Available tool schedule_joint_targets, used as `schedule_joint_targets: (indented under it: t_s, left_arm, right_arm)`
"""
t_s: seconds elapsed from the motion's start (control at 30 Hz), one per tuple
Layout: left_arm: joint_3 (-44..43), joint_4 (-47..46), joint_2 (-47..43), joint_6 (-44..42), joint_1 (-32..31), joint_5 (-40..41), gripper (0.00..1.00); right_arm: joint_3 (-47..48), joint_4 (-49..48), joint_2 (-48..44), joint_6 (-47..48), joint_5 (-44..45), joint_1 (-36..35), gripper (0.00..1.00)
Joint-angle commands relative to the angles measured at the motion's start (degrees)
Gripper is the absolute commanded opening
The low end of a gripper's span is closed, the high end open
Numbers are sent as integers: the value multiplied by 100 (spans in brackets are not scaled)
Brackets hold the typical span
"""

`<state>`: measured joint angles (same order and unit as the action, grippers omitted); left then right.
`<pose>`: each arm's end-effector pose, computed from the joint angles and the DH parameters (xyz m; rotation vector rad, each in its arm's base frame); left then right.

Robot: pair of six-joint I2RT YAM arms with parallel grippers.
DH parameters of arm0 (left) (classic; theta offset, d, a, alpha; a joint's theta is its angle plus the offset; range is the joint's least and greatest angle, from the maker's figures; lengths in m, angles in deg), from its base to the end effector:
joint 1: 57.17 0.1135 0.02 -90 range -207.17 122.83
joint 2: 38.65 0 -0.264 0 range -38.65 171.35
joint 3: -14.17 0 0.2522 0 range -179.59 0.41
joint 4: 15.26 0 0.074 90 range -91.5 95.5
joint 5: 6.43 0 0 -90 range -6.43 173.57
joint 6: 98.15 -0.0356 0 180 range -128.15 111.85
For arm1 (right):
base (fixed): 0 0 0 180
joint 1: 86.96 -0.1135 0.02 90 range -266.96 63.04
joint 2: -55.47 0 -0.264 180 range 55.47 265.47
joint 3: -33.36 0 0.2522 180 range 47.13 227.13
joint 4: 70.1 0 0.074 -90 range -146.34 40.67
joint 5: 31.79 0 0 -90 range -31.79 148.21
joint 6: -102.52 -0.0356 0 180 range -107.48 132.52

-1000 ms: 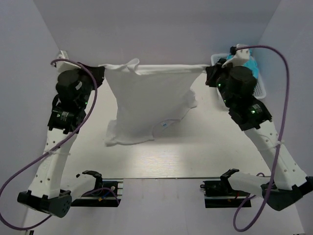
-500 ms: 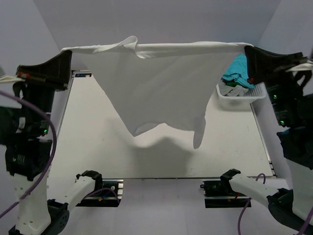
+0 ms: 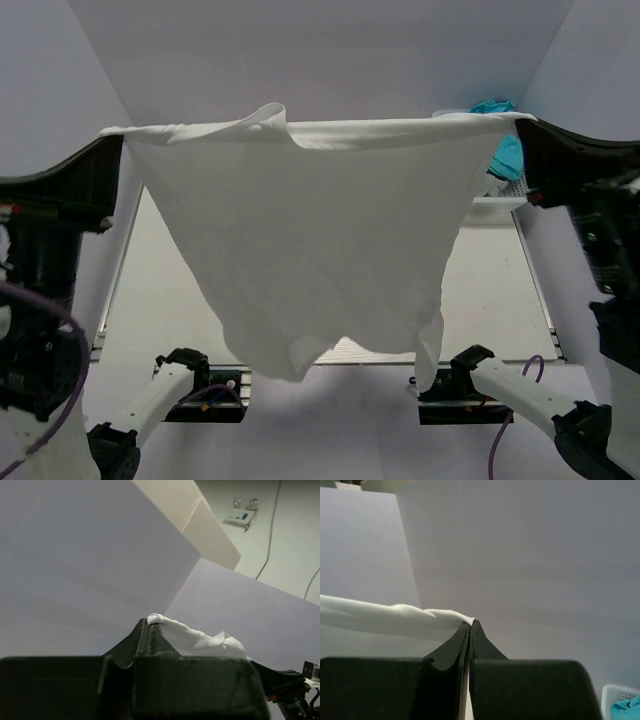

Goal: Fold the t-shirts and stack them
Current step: Flatten out the tshirt

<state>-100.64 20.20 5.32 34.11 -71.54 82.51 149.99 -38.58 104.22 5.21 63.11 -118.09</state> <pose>0.0019 -0.0012 0.5985 -0.2217 0.9664 -0.9187 0.0264 0.0124 0.6105 -0.1174 0.9463 0.5803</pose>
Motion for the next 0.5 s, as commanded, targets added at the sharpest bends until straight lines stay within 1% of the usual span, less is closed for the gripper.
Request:
schedule_joint_targets:
  t_s: [0.0,0.03,0.07,0.1,0.13,0.17,0.2,0.23,0.27,0.3,0.33,0.37,0.4,0.43,0.47]
  left_arm:
    - [392,19,743,19,66,220,0]
    - [498,-50,876,19,66,342,0]
    - [725,-129,1016,19,66,404,0]
    - [867,-200,1313,19,66,535,0]
    - [1007,-261,1490,19,66,624,0]
    - [1261,-323,1684,-33,66,738,0]
    - [1351,-376,1903,-34,66,878,0]
    - [1404,-376,2149,-34,66,1071,0]
    - [1457,-376,2673,-34,66,1142,0]
    - [1553,-376,2957,-103,66,1256,0]
    - [1623,-376,3247,-104,66,1466,0]
    - [1676,-437,3546,-104,118,1538,0]
    - [1677,-594,4167,-174,119,1800,0]
    - [1755,-674,4495,-174,119,2011,0]
    - [1704,-727,4829,-174,180,2013,0]
  right_arm:
    - [-834,-482,449,54,677,20,0]
    - [-995,-745,521,54,791,28,0]
    - [-1154,-843,721,46,1175,55,0]
    - [-1460,-975,993,19,1275,64,0]
    - [-1524,-1011,1144,2,1467,64,0]
    - [-1603,-1046,1493,-51,1661,81,0]
    - [-1847,-1072,1688,-147,1758,99,0]
    - [-1910,-1212,2273,-209,1759,195,0]
    - [-1954,-1239,2488,-340,1698,248,0]
    - [-1946,-1205,2742,-480,1559,309,0]
    - [-1929,-1187,3441,-560,1496,475,0]
    - [-1885,-1204,3674,-700,1165,538,0]
    - [-1728,-1196,3903,-771,1057,634,0]
    - [-1544,-1152,4662,-928,752,739,0]
    - [-1542,-1039,4913,-930,749,784,0]
